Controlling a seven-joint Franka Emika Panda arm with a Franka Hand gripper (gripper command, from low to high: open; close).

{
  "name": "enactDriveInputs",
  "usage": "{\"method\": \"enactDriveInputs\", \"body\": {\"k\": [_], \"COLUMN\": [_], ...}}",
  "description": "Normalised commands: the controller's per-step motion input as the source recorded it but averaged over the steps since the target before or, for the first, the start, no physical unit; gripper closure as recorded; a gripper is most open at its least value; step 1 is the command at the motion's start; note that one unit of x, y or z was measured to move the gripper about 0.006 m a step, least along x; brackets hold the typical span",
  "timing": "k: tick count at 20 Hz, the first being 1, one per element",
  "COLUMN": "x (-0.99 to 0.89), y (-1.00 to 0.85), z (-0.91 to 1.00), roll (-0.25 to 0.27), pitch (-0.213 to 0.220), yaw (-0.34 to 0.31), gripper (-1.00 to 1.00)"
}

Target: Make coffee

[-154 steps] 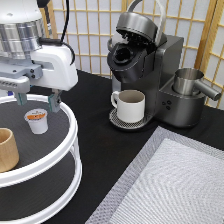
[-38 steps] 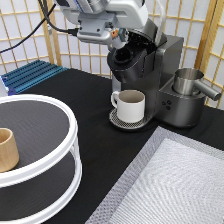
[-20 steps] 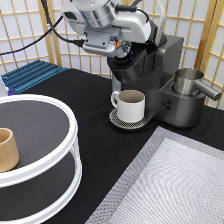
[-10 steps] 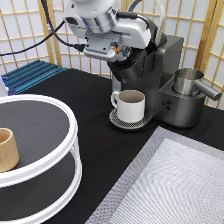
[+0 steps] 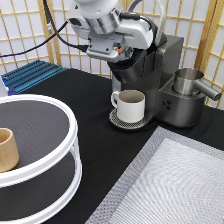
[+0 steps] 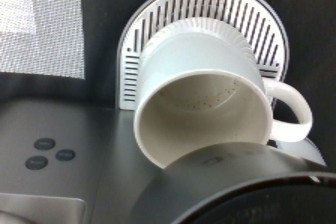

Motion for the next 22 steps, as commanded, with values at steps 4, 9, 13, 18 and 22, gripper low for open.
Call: {"method": "enactDriveInputs", "body": {"k": [4, 9, 13, 18, 22], "x": [0.11, 0.02, -0.08, -0.27, -0.46], "y": [0.30, 0.37, 0.32, 0.13, -0.28], "z": [0.16, 0.16, 0.27, 0.47, 0.32], "roll": [-0.139, -0.151, -0.117, -0.069, -0.011], "pitch": [-0.013, -0.026, -0.034, -0.031, -0.028], "yaw": [-0.083, -0.089, -0.089, -0.090, -0.109], "gripper": [-1.00, -1.00, -1.00, -1.00, -1.00]}}
